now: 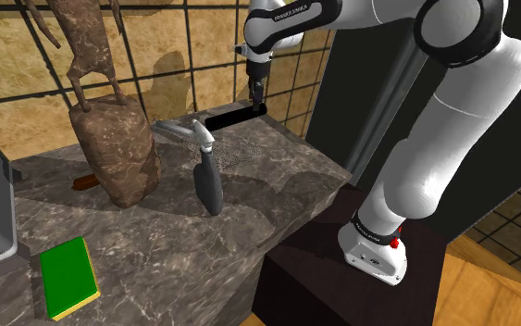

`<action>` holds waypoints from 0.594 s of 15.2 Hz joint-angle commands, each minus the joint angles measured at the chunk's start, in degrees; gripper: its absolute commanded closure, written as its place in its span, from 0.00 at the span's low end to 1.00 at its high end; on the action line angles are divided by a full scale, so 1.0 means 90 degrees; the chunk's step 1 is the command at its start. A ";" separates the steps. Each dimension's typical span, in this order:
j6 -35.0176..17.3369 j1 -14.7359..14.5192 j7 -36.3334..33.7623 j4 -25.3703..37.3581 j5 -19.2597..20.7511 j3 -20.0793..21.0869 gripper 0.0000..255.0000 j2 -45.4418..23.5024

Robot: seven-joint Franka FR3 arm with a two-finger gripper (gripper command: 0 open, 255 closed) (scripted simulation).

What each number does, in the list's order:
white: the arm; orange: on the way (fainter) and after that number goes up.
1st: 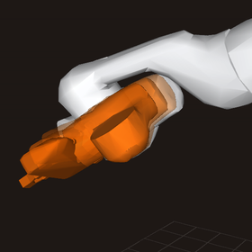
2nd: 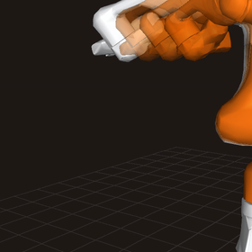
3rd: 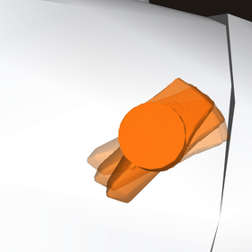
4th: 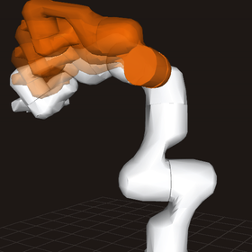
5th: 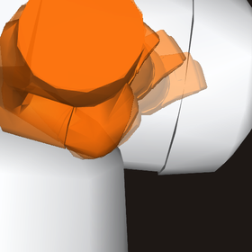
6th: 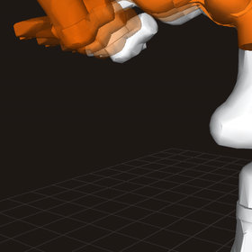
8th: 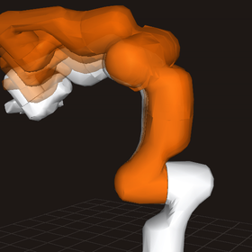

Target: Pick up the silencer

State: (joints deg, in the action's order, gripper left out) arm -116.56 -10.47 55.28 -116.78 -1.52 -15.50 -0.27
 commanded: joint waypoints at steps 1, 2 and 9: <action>-0.0046 -0.0040 0.0660 0.0438 -0.0149 0.0042 0.00 -0.0532; -0.0062 -0.0046 0.0948 0.0638 -0.0207 0.0085 0.00 -0.0770; -0.0313 -0.0037 0.1798 0.1124 -0.0372 0.0276 0.00 -0.1565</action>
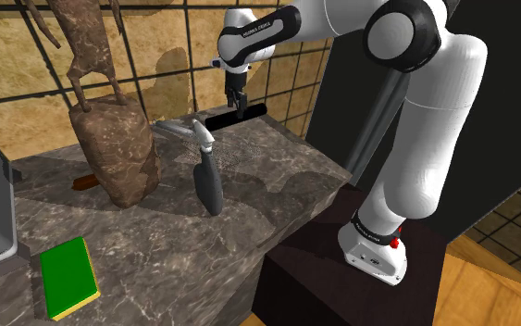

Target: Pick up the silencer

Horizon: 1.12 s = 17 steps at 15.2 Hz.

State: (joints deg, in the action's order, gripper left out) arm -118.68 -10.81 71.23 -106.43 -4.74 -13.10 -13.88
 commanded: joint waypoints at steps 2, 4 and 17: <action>-0.0228 0.0005 0.0044 -0.0108 -0.0038 0.0016 0.00 -0.0123; -0.0420 0.0012 0.0067 -0.0205 -0.0070 0.0026 0.00 -0.0220; -0.0346 0.0009 0.0058 -0.0169 -0.0057 0.0022 1.00 -0.0181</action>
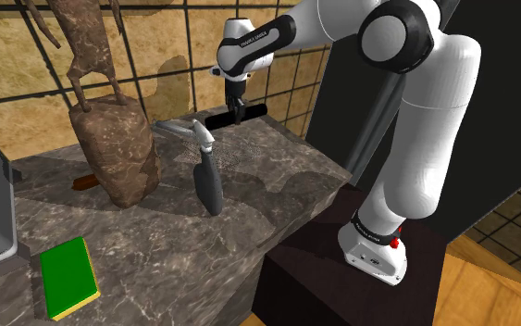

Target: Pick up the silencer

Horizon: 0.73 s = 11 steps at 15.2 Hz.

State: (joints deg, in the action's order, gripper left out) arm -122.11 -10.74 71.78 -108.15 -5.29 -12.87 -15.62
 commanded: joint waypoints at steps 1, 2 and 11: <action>0.0109 -0.0002 -0.0013 0.0059 0.0017 -0.0007 1.00 0.0050; 0.0185 -0.0004 -0.0021 0.0100 0.0029 -0.0011 1.00 0.0085; 0.0874 -0.0019 -0.0090 0.0525 0.0120 -0.0036 1.00 0.0359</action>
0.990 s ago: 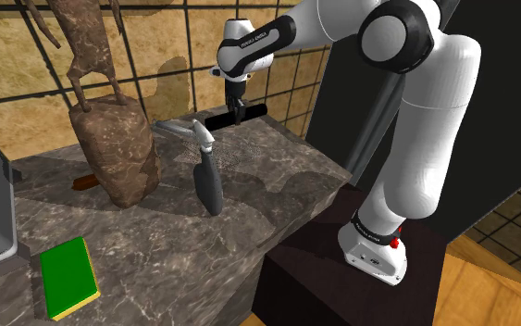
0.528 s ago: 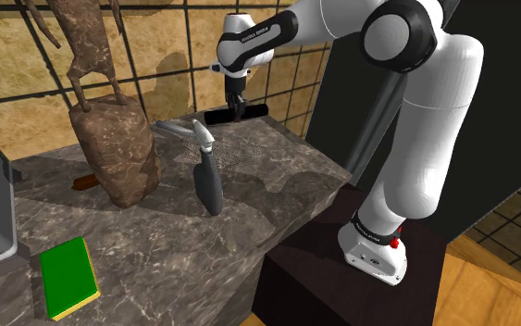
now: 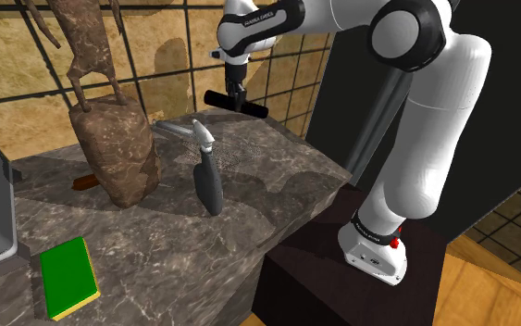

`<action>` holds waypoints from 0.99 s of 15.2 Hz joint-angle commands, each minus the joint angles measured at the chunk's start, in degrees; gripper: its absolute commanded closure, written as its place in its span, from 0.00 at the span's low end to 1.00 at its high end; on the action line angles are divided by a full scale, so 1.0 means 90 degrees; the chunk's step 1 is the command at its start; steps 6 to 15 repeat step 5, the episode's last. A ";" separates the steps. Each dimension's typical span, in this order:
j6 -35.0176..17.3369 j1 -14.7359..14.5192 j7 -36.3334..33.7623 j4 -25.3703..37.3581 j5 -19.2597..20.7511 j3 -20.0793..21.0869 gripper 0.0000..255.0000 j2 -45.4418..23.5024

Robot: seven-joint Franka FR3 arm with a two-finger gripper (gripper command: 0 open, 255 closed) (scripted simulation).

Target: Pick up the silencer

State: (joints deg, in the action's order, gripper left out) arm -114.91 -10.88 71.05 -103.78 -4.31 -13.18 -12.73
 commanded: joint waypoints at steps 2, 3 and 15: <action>0.0231 -0.0005 -0.0022 0.0150 0.0027 -0.0006 1.00 0.0086; 0.0310 -0.0006 -0.0028 0.0208 0.0034 -0.0007 1.00 0.0108; 0.0322 -0.0006 -0.0029 0.0216 0.0035 -0.0008 1.00 0.0111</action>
